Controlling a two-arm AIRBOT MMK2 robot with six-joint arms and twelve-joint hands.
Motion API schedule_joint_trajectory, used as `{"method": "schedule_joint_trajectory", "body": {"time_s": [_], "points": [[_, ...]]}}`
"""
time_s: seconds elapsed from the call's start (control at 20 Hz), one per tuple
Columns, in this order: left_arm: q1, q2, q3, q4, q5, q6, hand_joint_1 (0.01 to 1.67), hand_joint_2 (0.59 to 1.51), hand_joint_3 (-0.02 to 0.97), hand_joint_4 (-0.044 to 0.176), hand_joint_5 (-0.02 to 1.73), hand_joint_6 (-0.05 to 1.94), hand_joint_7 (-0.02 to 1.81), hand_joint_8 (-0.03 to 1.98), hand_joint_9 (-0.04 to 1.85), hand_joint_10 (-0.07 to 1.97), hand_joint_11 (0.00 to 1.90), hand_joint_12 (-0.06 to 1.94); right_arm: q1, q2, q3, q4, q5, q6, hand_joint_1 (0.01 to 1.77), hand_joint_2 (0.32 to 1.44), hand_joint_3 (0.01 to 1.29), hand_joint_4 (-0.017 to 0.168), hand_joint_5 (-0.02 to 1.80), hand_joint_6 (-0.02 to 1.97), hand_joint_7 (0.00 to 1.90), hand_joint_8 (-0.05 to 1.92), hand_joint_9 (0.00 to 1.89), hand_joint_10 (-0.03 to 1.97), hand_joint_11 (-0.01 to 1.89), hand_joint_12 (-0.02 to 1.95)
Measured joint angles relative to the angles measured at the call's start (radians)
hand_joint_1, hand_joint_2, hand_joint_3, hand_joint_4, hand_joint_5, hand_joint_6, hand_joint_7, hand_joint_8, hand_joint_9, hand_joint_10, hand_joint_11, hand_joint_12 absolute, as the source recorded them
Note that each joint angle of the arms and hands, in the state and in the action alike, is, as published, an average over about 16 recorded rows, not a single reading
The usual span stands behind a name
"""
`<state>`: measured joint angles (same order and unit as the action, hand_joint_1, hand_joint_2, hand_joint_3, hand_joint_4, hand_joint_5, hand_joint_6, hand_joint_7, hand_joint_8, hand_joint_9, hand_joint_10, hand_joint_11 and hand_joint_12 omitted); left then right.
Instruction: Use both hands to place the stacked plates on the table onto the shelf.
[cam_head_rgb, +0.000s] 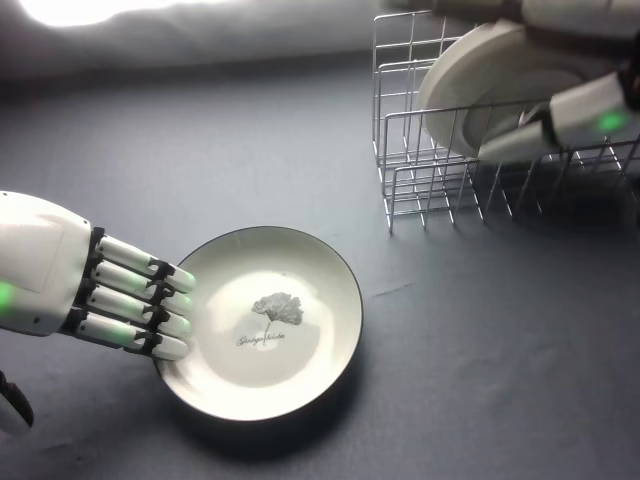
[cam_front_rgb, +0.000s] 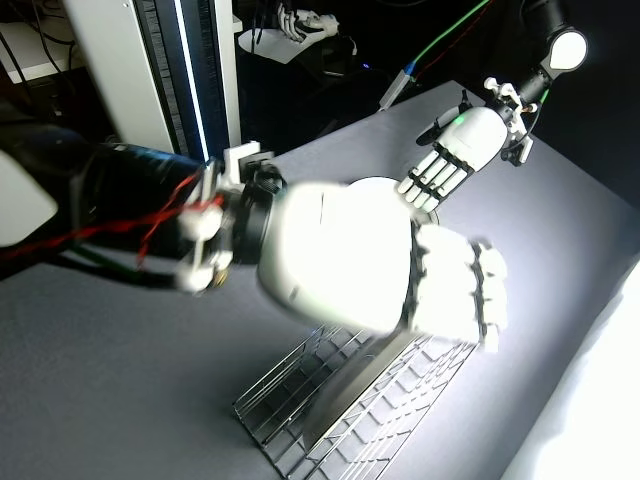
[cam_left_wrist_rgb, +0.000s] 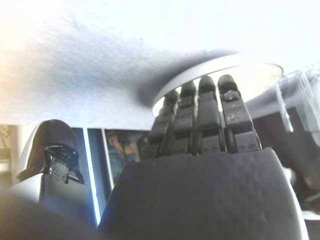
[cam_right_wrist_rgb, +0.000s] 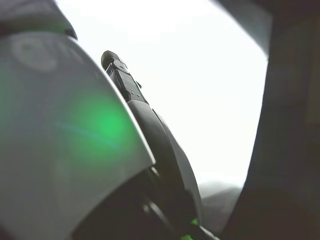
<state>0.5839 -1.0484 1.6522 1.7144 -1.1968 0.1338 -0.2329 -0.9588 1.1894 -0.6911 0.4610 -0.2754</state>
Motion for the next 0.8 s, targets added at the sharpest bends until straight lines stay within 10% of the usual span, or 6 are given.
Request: {"method": "schedule_joint_trajectory", "body": {"time_s": [0.8], "points": [[0.127, 0.015, -0.048, -0.069, 0.098, 0.013, 0.02, 1.158, 0.02, -0.011, -0.01, -0.03, 0.0, -0.01, 0.0, 0.0, 0.01, -0.02, -0.038, -0.05, -0.042, -0.514, 0.194, -0.02, 0.76, 0.97, 0.01, 0.008, 0.02, 0.01, 0.01, 0.01, 0.02, 0.03, 0.01, 0.02]]}}
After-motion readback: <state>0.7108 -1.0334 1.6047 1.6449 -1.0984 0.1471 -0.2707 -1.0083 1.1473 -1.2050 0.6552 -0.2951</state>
